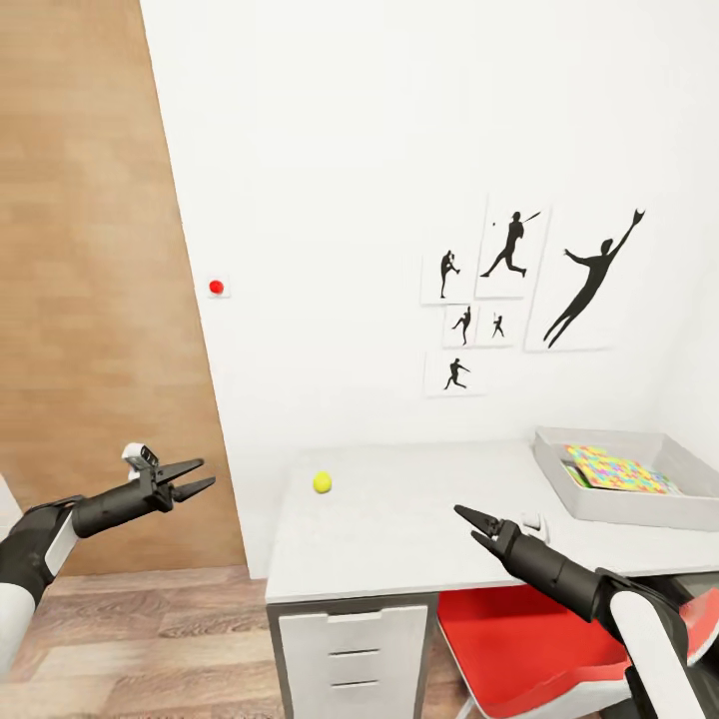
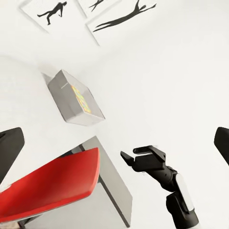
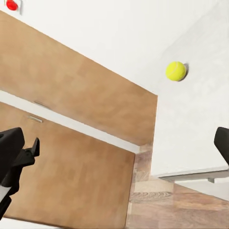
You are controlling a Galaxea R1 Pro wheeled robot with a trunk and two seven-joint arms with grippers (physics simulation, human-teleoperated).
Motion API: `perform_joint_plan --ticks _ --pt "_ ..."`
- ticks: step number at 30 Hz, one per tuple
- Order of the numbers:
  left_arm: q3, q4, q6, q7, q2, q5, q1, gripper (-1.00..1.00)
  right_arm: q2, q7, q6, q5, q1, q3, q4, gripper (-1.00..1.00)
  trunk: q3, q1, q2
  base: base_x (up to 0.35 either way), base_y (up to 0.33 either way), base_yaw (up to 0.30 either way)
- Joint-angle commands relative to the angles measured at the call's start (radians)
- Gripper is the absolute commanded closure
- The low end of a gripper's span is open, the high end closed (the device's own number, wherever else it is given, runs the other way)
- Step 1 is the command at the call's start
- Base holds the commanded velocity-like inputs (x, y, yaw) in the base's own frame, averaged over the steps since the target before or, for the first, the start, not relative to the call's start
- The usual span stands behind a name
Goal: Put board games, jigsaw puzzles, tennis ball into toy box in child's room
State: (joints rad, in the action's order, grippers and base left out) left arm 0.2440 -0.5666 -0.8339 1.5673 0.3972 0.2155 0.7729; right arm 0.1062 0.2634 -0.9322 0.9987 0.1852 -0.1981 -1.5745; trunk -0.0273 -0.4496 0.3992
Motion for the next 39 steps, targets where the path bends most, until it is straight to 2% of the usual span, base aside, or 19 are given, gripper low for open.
perform_joint_plan --ticks 1,12,24,32,39 --pt "0.0 0.001 -0.011 0.004 0.0 0.0 0.0 -1.0 0.0 0.008 0.0 -0.008 0.0 -0.001 0.0 -1.0 0.0 0.0 0.001 0.0 0.243 0.245" --pt "0.001 0.001 -0.01 0.004 0.0 -0.001 0.0 -1.0 0.001 0.007 0.009 -0.008 0.0 0.003 0.002 -1.0 0.0 0.0 0.001 0.0 0.241 0.282" --pt "0.001 0.001 -0.01 0.004 0.0 0.0 0.0 -1.0 0.003 0.008 0.009 -0.01 0.0 0.001 0.009 -1.0 0.006 0.0 0.001 0.124 0.069 0.273" --pt "0.001 0.001 -0.01 0.004 0.001 0.0 0.0 -1.0 0.001 0.009 0.012 -0.01 0.0 -0.005 0.01 -1.0 0.007 0.0 0.001 0.28 0.102 0.031" --pt "0.001 0.001 0.0 0.004 0.001 0.001 0.0 -1.0 0.001 0.01 0.012 -0.011 0.0 -0.006 0.01 -1.0 0.007 0.0 0.001 0.19 0.013 -0.221"
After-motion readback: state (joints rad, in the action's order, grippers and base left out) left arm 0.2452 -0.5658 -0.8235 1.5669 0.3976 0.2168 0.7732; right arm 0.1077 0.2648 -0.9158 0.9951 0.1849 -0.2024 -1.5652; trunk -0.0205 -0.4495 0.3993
